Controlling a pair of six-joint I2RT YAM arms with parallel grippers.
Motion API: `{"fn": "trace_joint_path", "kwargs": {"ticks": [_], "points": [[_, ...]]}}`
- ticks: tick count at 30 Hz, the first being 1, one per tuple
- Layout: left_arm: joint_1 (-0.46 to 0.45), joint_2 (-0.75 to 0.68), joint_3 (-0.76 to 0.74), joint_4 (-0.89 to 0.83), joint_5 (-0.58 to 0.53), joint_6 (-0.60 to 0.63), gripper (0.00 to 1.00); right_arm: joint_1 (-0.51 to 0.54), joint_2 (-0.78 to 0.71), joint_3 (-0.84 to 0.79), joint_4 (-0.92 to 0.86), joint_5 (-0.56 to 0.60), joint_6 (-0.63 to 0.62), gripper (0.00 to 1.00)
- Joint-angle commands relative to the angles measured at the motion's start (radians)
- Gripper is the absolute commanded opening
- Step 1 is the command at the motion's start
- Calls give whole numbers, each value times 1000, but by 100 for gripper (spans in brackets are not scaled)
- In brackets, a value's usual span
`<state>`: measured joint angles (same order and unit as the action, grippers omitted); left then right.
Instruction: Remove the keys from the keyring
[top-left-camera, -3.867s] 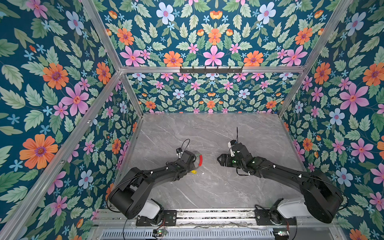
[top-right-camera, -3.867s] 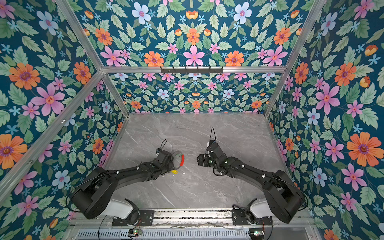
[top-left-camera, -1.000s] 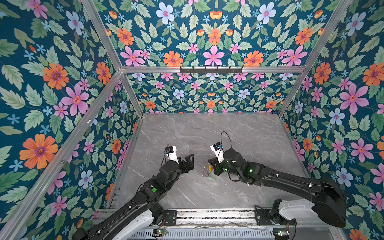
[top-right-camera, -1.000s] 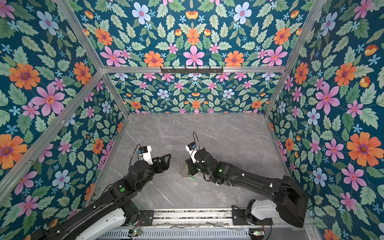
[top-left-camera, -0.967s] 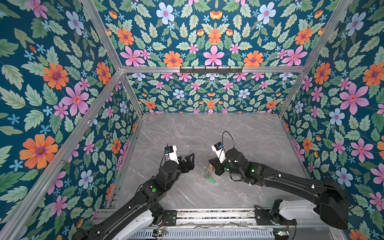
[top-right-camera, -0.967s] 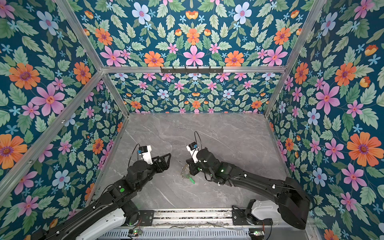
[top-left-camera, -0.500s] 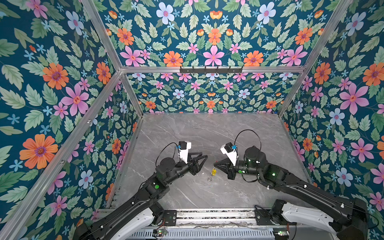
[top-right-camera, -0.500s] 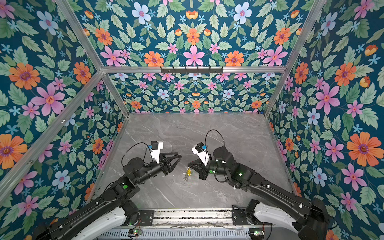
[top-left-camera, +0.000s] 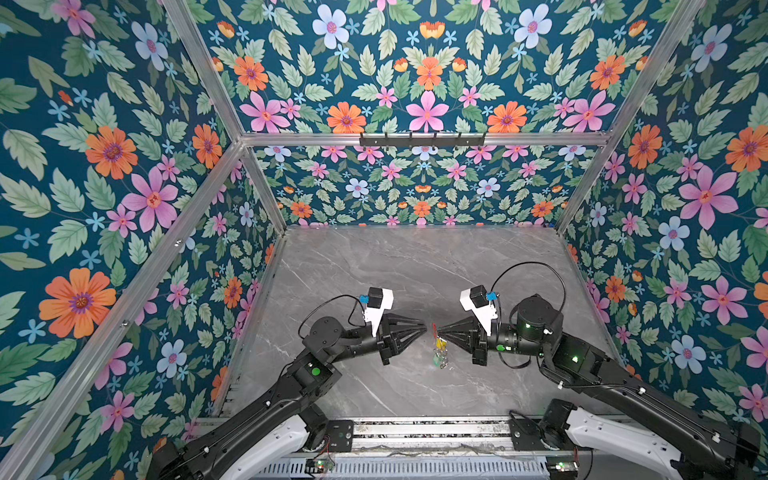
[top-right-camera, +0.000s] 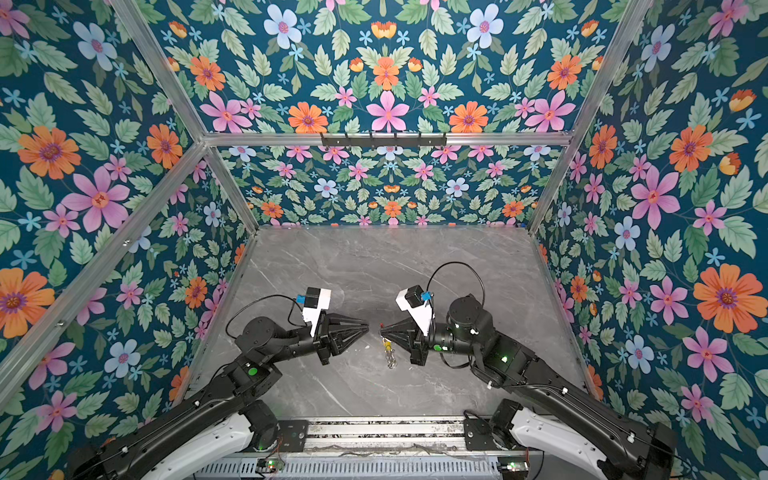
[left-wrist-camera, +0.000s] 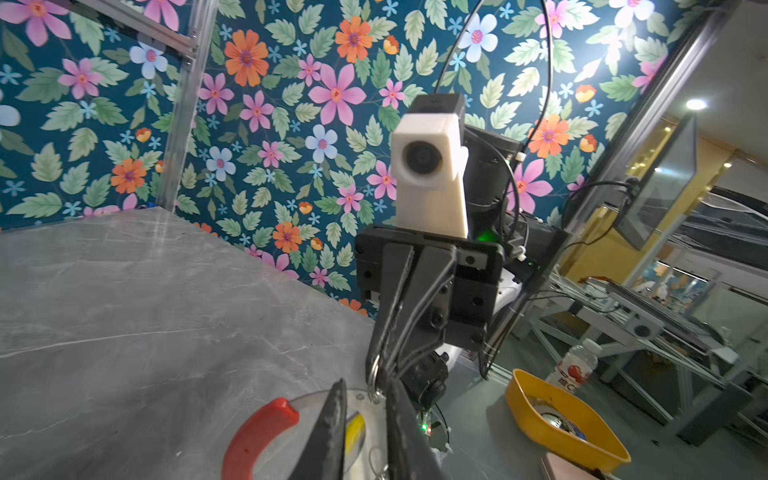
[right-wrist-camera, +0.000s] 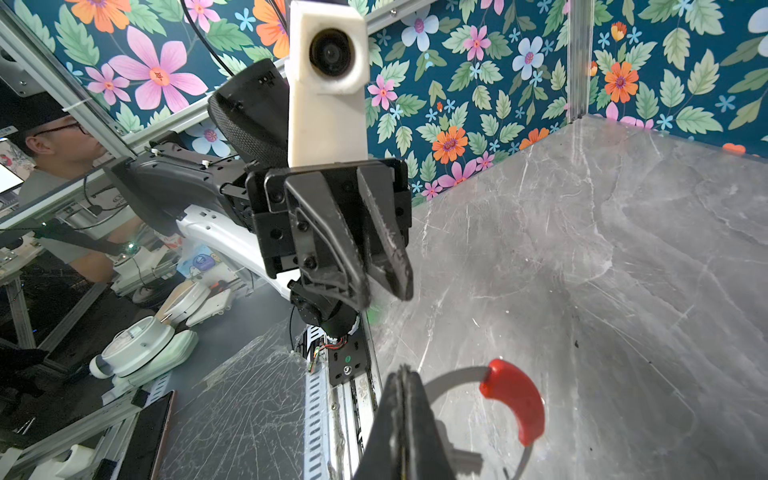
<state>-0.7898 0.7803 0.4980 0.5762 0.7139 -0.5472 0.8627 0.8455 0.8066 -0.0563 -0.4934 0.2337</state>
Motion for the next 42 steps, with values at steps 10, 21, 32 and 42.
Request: {"fn": "trace_joint_path", "kwargs": {"ticks": [10, 21, 32, 42], "points": [[1, 64, -15, 238, 132, -112, 20, 1, 6, 35, 76, -23, 21, 0], [0, 90, -18, 295, 143, -142, 19, 0, 24, 49, 111, -68, 43, 0], [0, 119, -13, 353, 162, -169, 21, 1, 36, 49, 153, -89, 69, 0], [1, 112, -4, 335, 147, -163, 32, 0, 44, 58, 154, -102, 75, 0]]}}
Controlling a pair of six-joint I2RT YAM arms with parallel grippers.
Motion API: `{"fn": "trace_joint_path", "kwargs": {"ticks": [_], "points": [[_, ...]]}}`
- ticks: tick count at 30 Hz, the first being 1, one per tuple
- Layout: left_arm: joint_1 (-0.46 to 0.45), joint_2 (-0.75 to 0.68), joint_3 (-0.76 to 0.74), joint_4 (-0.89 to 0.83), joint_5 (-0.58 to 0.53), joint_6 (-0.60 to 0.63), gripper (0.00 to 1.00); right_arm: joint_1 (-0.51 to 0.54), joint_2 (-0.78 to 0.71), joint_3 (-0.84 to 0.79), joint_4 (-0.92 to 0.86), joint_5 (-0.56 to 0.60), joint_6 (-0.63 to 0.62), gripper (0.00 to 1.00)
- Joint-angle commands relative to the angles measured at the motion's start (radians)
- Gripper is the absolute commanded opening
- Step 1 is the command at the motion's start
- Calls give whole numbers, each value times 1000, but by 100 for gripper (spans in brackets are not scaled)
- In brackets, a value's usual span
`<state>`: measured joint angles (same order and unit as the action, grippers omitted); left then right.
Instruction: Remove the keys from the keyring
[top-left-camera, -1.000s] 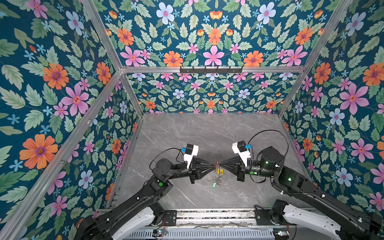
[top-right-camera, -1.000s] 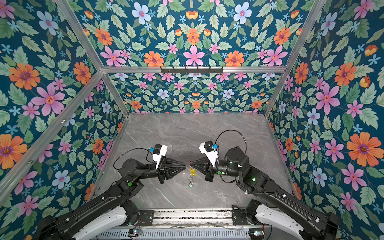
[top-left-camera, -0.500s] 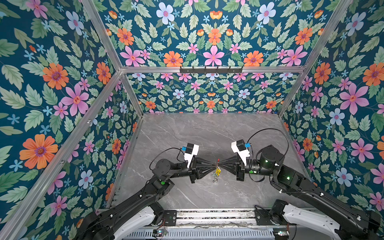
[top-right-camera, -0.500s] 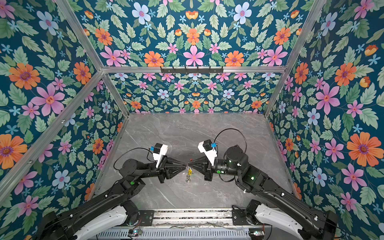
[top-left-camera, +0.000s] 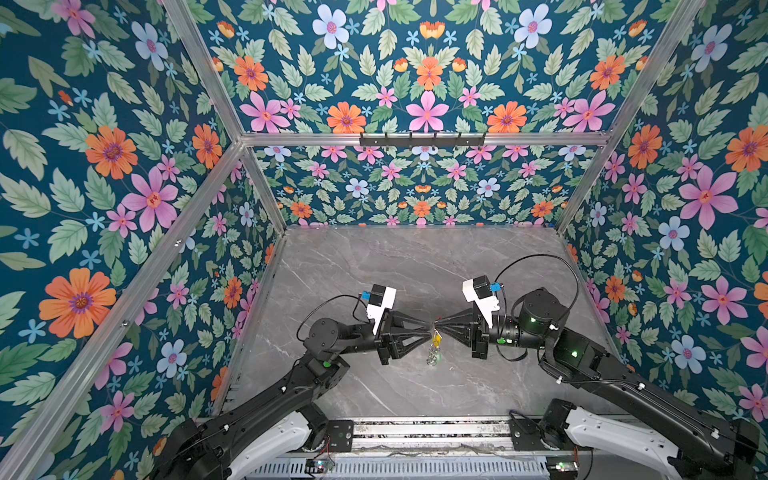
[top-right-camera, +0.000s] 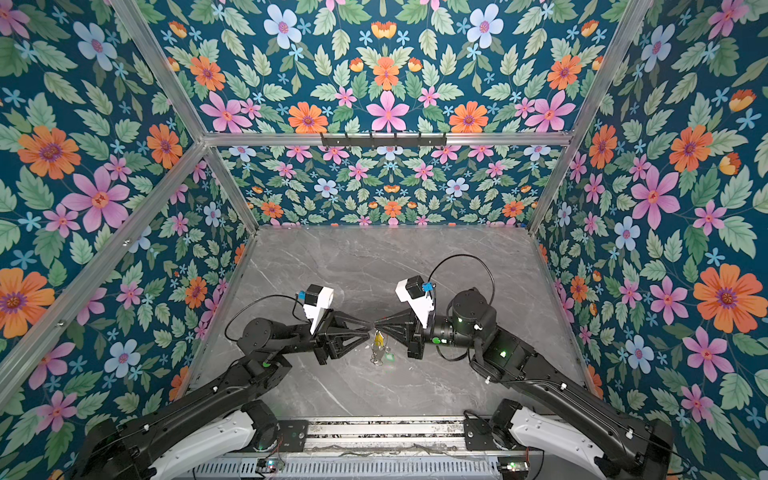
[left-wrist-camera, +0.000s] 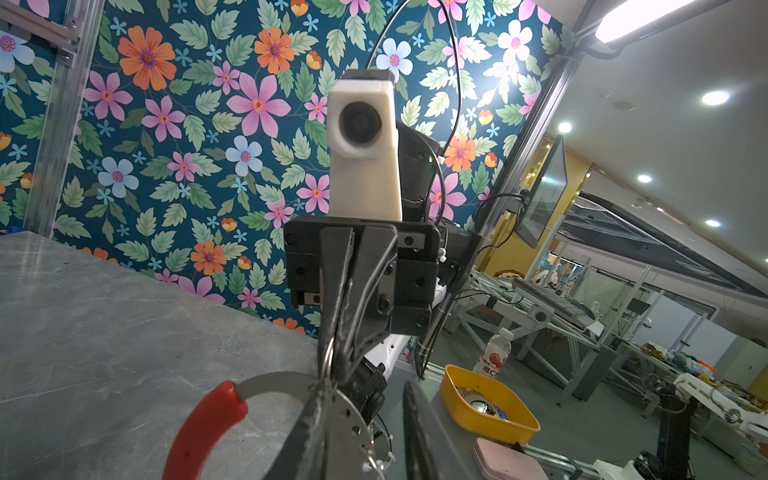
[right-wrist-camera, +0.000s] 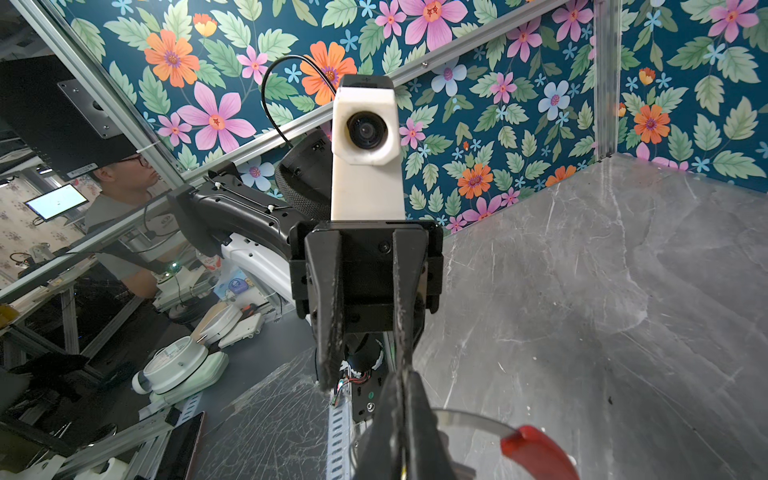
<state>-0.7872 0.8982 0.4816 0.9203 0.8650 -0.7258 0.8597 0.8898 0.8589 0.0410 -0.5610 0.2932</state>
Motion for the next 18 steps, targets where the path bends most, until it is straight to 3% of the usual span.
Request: {"fn": "trace_joint_path", "kwargs": {"ticks": [1, 10, 18], "points": [[-3, -13, 13, -27, -12, 27, 31, 4, -2, 5, 56, -34, 15, 0], [-2, -93, 36, -205, -117, 127, 33, 4, -19, 13, 41, -34, 19, 0], [-2, -98, 38, -180, -83, 117, 34, 5, -17, 14, 56, -41, 25, 0]]}}
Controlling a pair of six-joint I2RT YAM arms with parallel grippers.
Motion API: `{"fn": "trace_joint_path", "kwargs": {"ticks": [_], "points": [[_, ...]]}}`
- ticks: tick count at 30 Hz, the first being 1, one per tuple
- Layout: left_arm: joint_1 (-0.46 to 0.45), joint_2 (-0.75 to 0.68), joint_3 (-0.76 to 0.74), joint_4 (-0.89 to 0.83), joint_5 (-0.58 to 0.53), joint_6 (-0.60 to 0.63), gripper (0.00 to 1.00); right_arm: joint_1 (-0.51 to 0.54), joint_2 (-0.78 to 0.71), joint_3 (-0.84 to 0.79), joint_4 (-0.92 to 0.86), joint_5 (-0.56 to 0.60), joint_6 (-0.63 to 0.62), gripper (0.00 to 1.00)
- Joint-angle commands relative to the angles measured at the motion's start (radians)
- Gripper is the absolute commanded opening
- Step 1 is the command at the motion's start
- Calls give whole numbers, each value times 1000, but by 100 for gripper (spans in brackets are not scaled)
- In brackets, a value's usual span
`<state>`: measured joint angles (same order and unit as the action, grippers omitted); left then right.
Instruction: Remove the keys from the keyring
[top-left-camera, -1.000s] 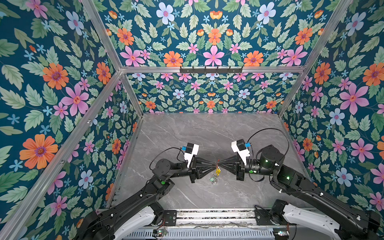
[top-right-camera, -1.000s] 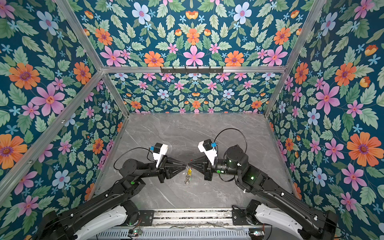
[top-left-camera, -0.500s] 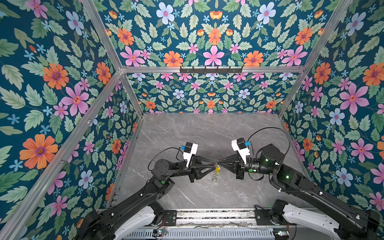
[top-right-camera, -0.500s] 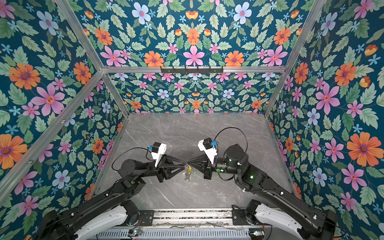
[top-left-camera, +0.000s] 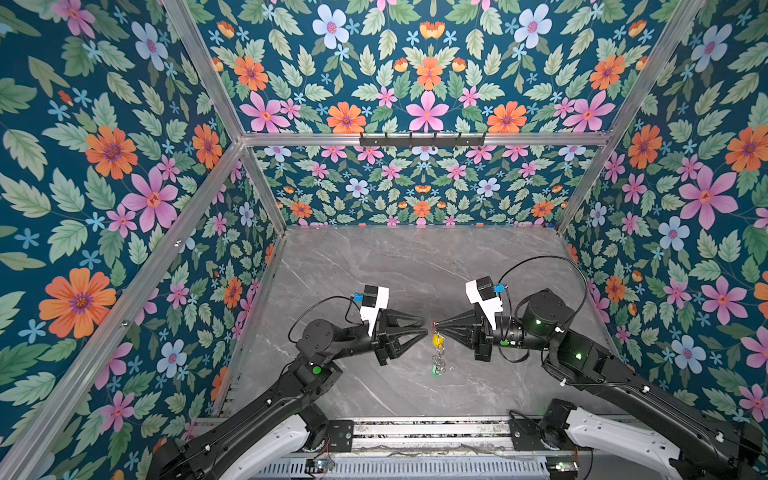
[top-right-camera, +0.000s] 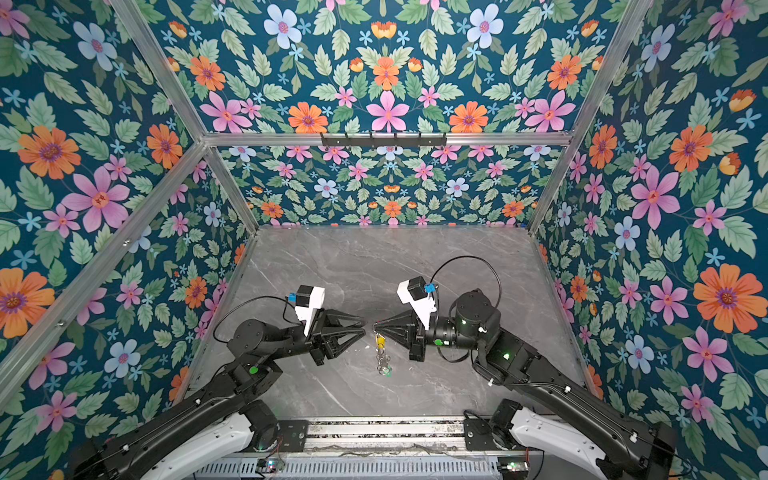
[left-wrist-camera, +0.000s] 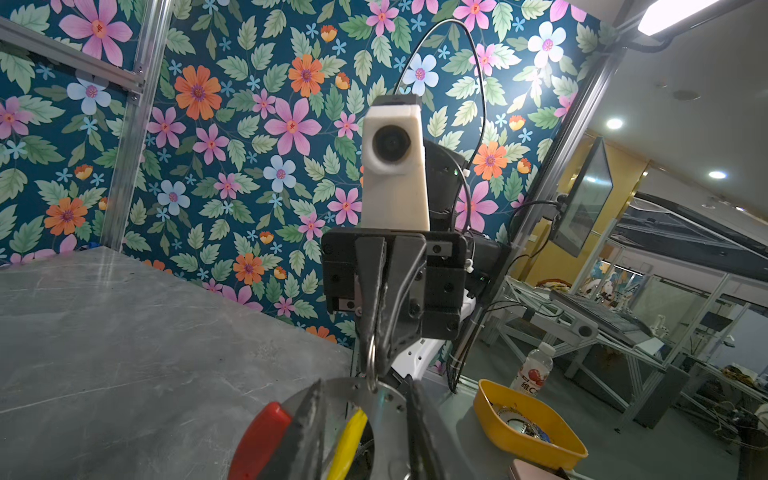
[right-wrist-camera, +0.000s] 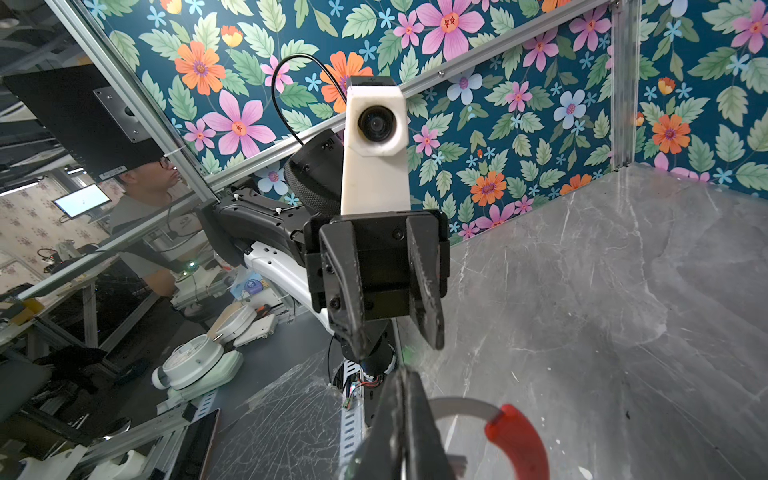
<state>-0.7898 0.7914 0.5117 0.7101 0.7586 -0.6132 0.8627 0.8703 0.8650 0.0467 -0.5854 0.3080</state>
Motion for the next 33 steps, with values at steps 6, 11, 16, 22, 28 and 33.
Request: {"fn": "trace_joint_path", "kwargs": {"ticks": [6, 11, 16, 22, 28, 33], "points": [[0, 45, 2, 102, 56, -35, 30, 2, 23, 13, 76, -38, 24, 0], [0, 52, -5, 137, 73, -49, 26, 2, 32, 13, 87, -42, 29, 0], [1, 57, -9, 147, 84, -57, 21, 2, 33, 11, 99, -34, 32, 0], [0, 62, -12, 169, 85, -68, 19, 2, 44, 11, 108, -37, 37, 0], [0, 68, -15, 179, 81, -70, 17, 2, 49, 7, 114, -42, 43, 0], [0, 75, -15, 191, 76, -75, 8, 3, 53, 2, 120, -44, 49, 0]]}}
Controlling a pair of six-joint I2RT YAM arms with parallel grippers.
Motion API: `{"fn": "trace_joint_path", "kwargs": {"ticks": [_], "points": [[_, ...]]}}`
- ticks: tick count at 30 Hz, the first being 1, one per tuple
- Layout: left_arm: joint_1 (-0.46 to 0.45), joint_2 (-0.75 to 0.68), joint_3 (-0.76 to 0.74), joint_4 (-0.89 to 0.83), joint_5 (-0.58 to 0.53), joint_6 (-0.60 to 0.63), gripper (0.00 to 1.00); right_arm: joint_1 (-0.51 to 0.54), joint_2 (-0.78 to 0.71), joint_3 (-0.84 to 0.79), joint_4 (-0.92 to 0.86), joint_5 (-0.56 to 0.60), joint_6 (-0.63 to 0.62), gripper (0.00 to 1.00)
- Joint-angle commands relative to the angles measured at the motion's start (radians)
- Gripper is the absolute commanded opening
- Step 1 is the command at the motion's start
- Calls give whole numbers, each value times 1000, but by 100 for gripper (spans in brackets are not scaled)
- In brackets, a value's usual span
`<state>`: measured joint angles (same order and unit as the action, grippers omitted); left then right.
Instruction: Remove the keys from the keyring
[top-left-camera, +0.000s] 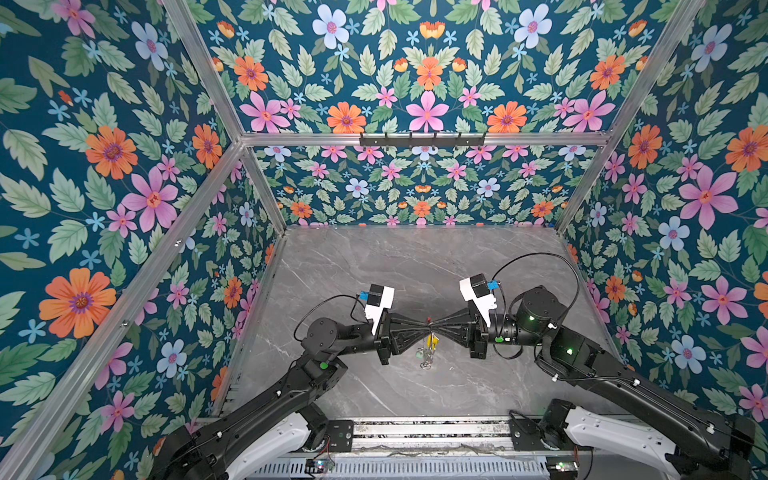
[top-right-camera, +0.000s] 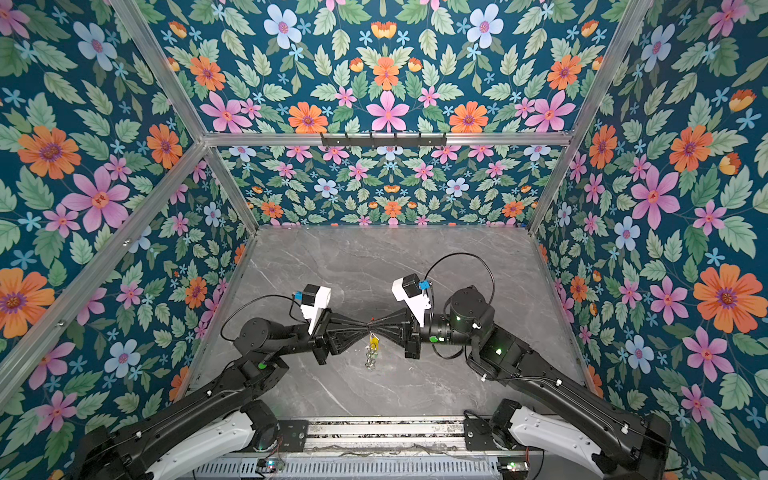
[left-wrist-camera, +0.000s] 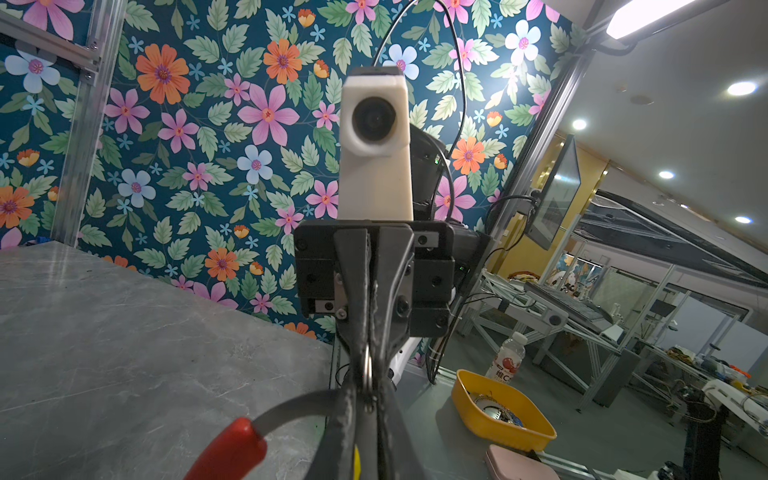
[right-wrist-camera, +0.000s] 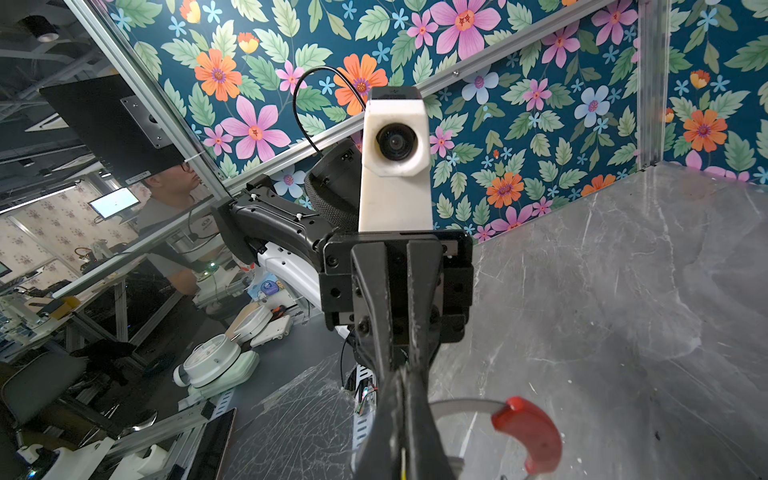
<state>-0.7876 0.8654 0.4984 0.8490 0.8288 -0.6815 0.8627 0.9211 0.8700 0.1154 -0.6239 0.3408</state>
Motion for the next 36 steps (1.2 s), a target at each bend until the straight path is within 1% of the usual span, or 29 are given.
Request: {"fn": "trace_joint_path", "kwargs": {"ticks": [1, 4, 7, 8, 10, 11, 12, 13, 14, 15, 18, 20, 22, 27, 30, 33, 36], "points": [[-1, 3, -1, 52, 0, -7, 6, 3, 2, -5, 54, -5, 17, 0], [-2, 3, -4, 52, -19, -10, 0, 4, 0, -6, 54, -5, 22, 0], [-1, 1, -7, 52, -47, -11, 0, 4, -7, -12, 65, 8, 32, 0], [-2, -1, -10, 52, -58, -10, 0, 4, -10, -14, 70, 18, 39, 3], [-2, -7, -16, 57, -84, -10, 0, 4, -24, -20, 86, 40, 53, 14], [-2, -11, -21, 61, -97, -10, 0, 4, -36, -29, 102, 64, 64, 24], [-2, -14, -26, 68, -108, -12, 0, 4, -46, -35, 115, 85, 73, 31], [-2, -17, -34, 84, -121, -18, 0, 4, -60, -49, 135, 114, 86, 42], [-2, -19, -41, 98, -132, -23, 0, 4, -75, -65, 159, 150, 103, 49], [-1, -20, -48, 113, -146, -31, 0, 4, -87, -79, 187, 182, 123, 55], [-1, -20, -71, 182, -179, -55, 0, 3, -99, -111, 251, 242, 183, 61], [-2, -17, -88, 240, -203, -74, 0, 5, -98, -130, 283, 274, 203, 62], [-3, -13, -103, 299, -222, -93, 0, 5, -95, -139, 282, 281, 198, 62], [-4, 1, -124, 410, -266, -125, 0, 10, -55, -169, 393, 217, 207, 61], [-9, 18, -132, 463, -283, -137, 0, 17, -8, -164, 462, 165, 226, 57], [-13, 36, -135, 496, -289, -146, 0, 28, 34, -149, 501, 140, 234, 49], [-17, 46, -138, 505, -293, -148, 0, 43, 66, -132, 520, 136, 230, 36]]}}
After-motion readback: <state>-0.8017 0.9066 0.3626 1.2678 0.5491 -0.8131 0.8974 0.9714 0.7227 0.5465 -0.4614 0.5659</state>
